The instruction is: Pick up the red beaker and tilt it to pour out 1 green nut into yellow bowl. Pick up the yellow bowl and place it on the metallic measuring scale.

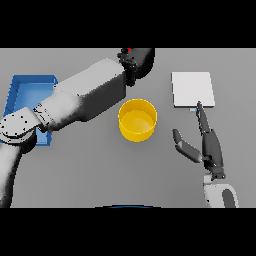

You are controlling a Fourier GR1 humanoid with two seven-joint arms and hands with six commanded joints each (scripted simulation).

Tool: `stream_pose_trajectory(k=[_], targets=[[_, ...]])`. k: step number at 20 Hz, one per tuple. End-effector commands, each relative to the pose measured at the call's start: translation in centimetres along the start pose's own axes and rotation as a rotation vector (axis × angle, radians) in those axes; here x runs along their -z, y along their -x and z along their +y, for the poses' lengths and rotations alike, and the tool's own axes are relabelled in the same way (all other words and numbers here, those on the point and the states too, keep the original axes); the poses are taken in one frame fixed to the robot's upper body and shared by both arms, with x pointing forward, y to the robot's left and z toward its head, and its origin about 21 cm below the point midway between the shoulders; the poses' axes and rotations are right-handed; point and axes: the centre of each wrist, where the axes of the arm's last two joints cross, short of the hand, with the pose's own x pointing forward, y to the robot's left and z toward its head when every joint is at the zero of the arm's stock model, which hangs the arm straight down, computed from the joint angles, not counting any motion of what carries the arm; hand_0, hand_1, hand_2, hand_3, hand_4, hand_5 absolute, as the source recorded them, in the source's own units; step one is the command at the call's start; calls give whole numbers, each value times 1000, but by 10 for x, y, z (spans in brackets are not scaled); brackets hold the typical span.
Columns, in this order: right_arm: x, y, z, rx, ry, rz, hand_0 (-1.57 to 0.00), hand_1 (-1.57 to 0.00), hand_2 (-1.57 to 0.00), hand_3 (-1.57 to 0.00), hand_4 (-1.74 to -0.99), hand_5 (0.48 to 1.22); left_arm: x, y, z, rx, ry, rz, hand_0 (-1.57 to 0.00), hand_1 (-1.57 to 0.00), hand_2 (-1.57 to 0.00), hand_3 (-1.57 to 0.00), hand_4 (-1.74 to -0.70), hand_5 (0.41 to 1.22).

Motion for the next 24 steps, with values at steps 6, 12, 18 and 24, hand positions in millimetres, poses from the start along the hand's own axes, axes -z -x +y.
stream_pose_trajectory(k=[6,12,18,24], targets=[[1,-2,7,1,-17,-11,1,1,1,1,-1160,661,-36,115,-31,-301,14,292,-1571,-1571,-1571,-1370,-1727,1221],[4,-2,9,-51,-8,-17,1,1,1,1,-1142,630,-89,167,-120,-1120,-37,663,-1571,-1571,-1571,-1402,-1737,1221],[10,-1,8,47,-45,-25,1,1,1,1,-1092,637,-133,128,-234,-1644,-41,979,-1571,-1571,-1571,-1513,-1740,1221],[8,1,8,42,-68,-35,1,1,1,1,-1165,672,-149,60,-294,-1944,84,1311,-1571,-1571,-1571,-1556,-1741,1221]])
